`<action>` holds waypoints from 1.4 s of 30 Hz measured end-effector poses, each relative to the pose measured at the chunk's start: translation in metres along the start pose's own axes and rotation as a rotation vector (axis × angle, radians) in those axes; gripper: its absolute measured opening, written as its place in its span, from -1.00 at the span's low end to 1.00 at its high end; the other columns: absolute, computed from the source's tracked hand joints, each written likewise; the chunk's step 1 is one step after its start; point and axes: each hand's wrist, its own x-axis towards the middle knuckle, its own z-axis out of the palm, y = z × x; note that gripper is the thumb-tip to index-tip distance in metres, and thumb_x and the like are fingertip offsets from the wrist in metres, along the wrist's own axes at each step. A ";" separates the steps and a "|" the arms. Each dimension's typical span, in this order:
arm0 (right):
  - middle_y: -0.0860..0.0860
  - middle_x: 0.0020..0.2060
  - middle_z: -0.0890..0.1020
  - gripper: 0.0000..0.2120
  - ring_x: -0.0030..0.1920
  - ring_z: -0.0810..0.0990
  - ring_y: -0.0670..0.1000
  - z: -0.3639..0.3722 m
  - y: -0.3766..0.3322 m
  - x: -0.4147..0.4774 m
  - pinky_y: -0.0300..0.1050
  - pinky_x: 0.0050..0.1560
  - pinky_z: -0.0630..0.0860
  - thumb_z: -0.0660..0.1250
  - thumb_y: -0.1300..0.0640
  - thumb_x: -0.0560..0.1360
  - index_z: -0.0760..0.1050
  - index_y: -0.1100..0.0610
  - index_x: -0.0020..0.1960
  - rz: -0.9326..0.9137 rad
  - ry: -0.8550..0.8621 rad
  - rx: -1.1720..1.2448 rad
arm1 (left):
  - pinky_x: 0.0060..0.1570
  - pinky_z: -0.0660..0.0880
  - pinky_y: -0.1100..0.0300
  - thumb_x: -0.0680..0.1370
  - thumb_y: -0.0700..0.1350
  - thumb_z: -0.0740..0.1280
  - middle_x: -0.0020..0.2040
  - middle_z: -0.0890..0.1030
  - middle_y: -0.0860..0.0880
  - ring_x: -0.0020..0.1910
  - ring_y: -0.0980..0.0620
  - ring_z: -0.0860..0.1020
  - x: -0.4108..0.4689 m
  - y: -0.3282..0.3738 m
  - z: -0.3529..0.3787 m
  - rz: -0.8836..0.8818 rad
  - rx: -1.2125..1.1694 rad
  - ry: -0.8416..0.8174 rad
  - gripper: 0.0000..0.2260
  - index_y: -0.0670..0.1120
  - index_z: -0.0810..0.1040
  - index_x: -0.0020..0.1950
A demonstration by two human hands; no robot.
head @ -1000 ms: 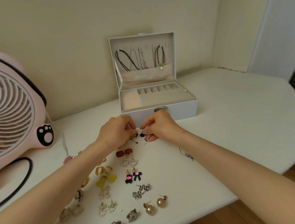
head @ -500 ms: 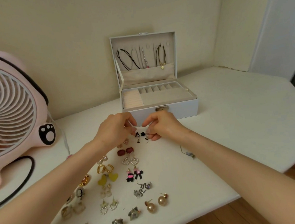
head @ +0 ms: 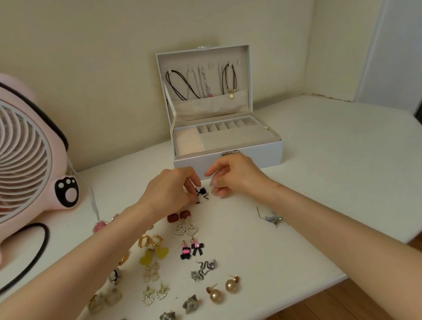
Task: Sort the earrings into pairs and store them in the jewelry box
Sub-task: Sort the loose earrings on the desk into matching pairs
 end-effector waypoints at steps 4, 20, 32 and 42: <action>0.05 -0.29 0.60 -0.81 -0.30 0.63 0.01 -0.023 0.001 -0.011 -0.26 -0.26 0.60 0.34 0.41 0.44 0.59 0.21 -0.01 -0.062 0.027 -0.073 | -0.27 0.35 0.30 0.47 -0.11 0.39 -0.17 0.53 0.17 -0.27 0.20 0.41 -0.005 0.011 -0.004 0.057 0.015 0.050 -0.80 0.01 0.49 0.07; -0.10 -0.32 0.60 -0.87 -0.40 0.45 -0.26 -0.092 0.027 -0.077 -0.43 -0.32 0.34 0.55 0.16 0.28 0.66 0.01 -0.20 -0.072 -0.136 -0.415 | -0.25 0.31 0.36 0.44 0.11 0.38 -0.14 0.47 0.13 -0.25 0.25 0.38 -0.022 0.089 0.036 0.411 -0.065 -0.076 -0.75 0.01 0.50 0.01; -0.10 -0.34 0.64 -0.94 -0.31 0.54 -0.19 -0.086 0.029 -0.082 -0.22 -0.18 0.50 0.47 0.24 0.34 0.62 0.11 -0.27 -0.110 -0.056 -0.445 | -0.26 0.30 0.39 0.42 0.08 0.41 -0.15 0.46 0.09 -0.21 0.11 0.41 -0.021 0.082 0.039 0.378 -0.059 -0.059 -0.78 0.01 0.42 -0.19; -0.08 -0.30 0.59 -0.88 -0.38 0.46 -0.23 -0.064 0.033 -0.076 -0.40 -0.31 0.38 0.53 0.08 0.31 0.60 -0.03 -0.21 -0.132 -0.143 -0.393 | -0.30 0.40 0.43 0.42 -0.16 0.46 -0.22 0.57 0.06 -0.33 0.23 0.48 -0.022 0.072 0.032 0.297 -0.288 -0.133 -0.81 -0.04 0.45 -0.13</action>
